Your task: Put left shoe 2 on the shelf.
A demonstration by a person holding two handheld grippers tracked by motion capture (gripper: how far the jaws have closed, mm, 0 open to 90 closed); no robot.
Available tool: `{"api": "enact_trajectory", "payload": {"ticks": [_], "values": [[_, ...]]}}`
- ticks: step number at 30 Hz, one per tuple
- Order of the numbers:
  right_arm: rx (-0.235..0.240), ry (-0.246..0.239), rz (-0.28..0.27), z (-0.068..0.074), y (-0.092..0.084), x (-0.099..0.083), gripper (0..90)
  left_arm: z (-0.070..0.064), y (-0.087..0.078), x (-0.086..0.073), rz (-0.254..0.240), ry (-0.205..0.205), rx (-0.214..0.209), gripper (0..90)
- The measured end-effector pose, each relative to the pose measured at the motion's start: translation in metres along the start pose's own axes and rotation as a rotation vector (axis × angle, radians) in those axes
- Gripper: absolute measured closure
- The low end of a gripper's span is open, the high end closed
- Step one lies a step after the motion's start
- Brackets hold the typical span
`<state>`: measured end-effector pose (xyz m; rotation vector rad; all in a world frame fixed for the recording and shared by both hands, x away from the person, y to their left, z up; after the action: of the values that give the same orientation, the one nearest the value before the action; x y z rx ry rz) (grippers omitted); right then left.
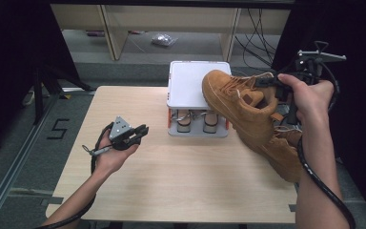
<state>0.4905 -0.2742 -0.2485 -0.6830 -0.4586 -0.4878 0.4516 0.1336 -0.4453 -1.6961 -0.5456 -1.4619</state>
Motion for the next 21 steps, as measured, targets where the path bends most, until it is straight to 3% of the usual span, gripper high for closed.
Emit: {"api": "enact_trajectory", "payload": {"ticks": [5,10,13,17,21], "values": [[-0.002,-0.005,-0.003,0.002,0.016,0.010,84.9,-0.001,0.001,0.002,-0.003,0.006,-0.004,80.0],[-0.002,0.028,-0.002,0.006,0.033,0.018,84.8,-0.002,0.003,0.004,-0.003,0.008,-0.008,80.0],[-0.005,0.021,-0.011,0.006,0.040,0.022,84.8,-0.003,0.004,0.005,-0.008,0.005,-0.008,80.0],[0.000,0.062,-0.012,0.009,0.051,0.027,84.7,-0.005,0.006,0.007,-0.009,0.007,-0.013,79.9],[0.007,0.063,-0.017,0.009,0.064,0.031,84.6,-0.008,0.008,0.010,-0.012,0.013,-0.022,79.7]]}}
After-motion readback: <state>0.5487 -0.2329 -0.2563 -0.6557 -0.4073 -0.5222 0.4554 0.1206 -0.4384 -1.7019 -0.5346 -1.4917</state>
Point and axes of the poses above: each handheld gripper's, and its own axes: y roughly forward along the jaws, x roughly out of its top, z roughly to its left, the point moved 5 cm from there along y, roughly forward along the jaws, and after that the axes turned 2 degrees about -z, right-handed, at the moved point
